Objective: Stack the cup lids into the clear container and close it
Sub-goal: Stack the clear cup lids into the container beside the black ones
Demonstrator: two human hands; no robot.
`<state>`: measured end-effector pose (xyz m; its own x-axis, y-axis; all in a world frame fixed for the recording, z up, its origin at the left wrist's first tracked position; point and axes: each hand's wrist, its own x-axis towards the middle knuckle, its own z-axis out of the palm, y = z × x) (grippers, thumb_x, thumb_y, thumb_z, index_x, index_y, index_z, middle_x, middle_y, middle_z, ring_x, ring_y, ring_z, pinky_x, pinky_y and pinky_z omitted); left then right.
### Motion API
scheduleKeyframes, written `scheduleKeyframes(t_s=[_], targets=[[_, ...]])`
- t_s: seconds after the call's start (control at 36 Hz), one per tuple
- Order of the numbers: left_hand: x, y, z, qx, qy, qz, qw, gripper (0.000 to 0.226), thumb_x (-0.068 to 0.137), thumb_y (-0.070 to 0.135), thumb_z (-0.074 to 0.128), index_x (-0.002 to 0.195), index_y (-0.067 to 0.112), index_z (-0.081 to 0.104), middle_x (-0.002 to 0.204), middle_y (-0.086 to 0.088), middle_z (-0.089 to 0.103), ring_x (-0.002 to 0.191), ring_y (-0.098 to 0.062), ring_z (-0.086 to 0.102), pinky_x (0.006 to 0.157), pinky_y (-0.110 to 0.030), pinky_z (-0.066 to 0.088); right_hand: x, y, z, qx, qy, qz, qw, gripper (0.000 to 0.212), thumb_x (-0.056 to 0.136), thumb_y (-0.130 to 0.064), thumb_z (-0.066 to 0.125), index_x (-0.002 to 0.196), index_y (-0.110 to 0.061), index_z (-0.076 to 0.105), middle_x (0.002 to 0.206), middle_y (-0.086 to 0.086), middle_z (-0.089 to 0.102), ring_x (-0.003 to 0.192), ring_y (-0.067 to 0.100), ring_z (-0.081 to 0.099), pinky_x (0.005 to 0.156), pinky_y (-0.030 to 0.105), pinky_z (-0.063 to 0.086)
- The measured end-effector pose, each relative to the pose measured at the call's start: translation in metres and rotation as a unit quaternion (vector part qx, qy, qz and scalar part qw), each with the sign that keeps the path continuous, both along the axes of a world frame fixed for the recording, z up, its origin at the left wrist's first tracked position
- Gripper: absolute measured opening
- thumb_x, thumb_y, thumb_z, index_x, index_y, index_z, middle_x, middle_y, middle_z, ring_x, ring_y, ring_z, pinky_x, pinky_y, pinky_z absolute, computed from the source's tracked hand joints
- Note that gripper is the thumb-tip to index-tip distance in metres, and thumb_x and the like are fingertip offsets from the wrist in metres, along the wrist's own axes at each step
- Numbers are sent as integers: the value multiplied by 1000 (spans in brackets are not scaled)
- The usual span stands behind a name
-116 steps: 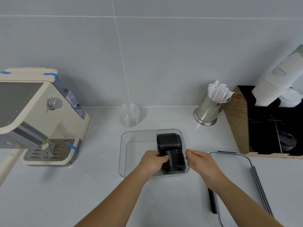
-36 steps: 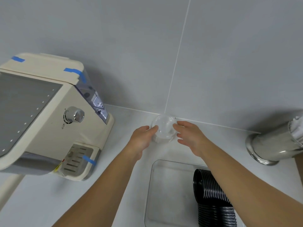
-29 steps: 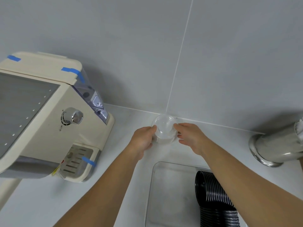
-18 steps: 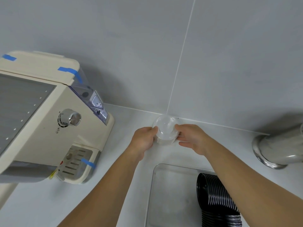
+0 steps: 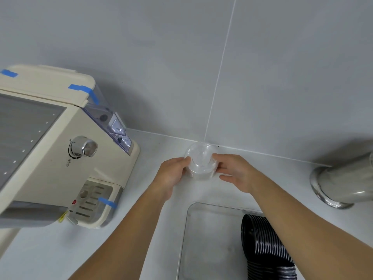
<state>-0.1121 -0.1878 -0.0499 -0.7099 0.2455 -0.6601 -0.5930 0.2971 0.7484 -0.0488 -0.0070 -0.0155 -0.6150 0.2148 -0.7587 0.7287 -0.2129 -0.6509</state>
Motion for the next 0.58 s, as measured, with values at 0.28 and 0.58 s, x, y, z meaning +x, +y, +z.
scheduleKeyframes(t_s=[0.28,0.58], targets=[[22,-10,22,28,24,64,997,26,86,42,65,104,23,68,115,2,66,111,-18,60,105,-39,43,13,-9,22,-43,40,-24,998,21,88,-27,68,103,-12,66,115,10,66,110,22,60,108,35,40],[53,-25,66,101,51,55,992,23,88,36,67,98,15,67,110,-9,72,112,-23,65,99,-33,46,44,-18,59,-78,116,-51,989,20,87,-18,67,103,-7,68,100,10,70,96,27,68,98,37,50]])
